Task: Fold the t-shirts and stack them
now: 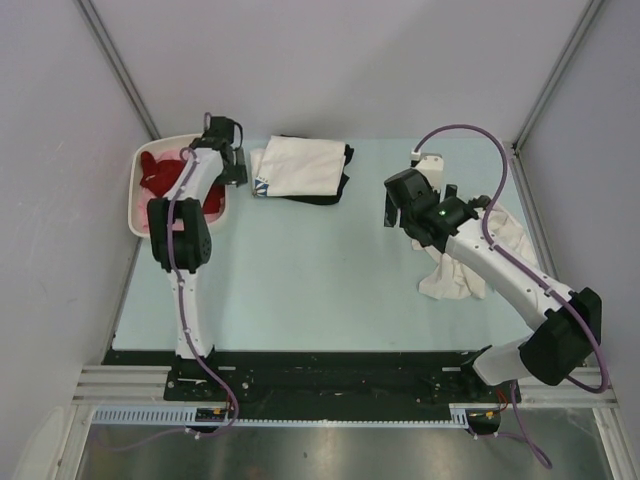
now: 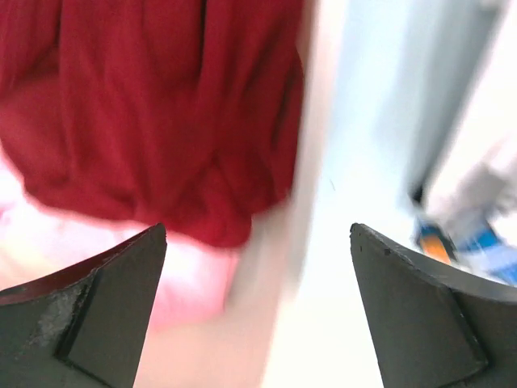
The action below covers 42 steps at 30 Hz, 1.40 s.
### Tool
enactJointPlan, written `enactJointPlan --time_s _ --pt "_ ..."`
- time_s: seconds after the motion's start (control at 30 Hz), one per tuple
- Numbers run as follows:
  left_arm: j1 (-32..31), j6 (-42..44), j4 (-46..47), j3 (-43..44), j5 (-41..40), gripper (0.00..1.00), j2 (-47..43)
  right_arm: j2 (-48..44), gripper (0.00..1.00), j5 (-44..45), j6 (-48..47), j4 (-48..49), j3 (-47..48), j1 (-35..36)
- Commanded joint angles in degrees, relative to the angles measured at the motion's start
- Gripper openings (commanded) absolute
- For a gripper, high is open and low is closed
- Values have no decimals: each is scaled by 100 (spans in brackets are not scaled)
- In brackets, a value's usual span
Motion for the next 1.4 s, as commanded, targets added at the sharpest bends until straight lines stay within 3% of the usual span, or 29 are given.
enactJointPlan --time_s 0.0,0.1,0.3,0.43,0.57,0.73,1.03,1.1,1.13,1.2,1.23,1.3,1.33,1.37 --pt "-1228 -351 -639 -753 -708 100 -2376 -191 100 140 -381 -20 -136 -35" --pt "-2151 -527 -657 -1877 -1359 100 -3537 -77 100 52 -452 -189 -434 -70" --pt "-3366 -1160 45 -4477 -466 100 -5603 -190 100 -386 -451 599 -1577 -771" --pt "-3579 -1643 669 -5721 388 100 -6503 -16 100 -1282 -504 1076 -1807 -1326" --pt "-3947 -2073 793 -6267 327 100 -6864 327 100 -1590 -645 1725 -1798 -1555" --pt "-4273 -2127 864 -6312 310 100 -6742 977 100 -2250 -601 2201 -1701 -1775" --pt "-4388 -2039 1277 -6532 485 100 -6549 2102 97 -2067 -557 2562 -1613 -1775" --pt "-4388 -2013 1303 -6523 433 100 -6513 2278 88 -2005 -523 2562 -1578 -1793" --pt "-4388 -1995 1312 -6514 441 100 -6496 2331 74 -1970 -522 2562 -1561 -1802" --pt "-4388 -1960 1338 -6505 398 100 -6443 2436 56 -1935 -496 2553 -1534 -1784" --pt "-4388 -1960 1347 -6505 389 100 -6434 2463 34 -1909 -496 2544 -1517 -1767" --pt "-4388 -1942 1391 -6523 397 100 -6399 2481 9 -1786 -479 2492 -1473 -1723" --pt "-4388 -1934 1391 -6532 389 100 -6390 2490 0 -1742 -478 2465 -1455 -1714" --pt "-4388 -1934 1400 -6540 389 100 -6381 2472 0 -1698 -487 2439 -1446 -1688"
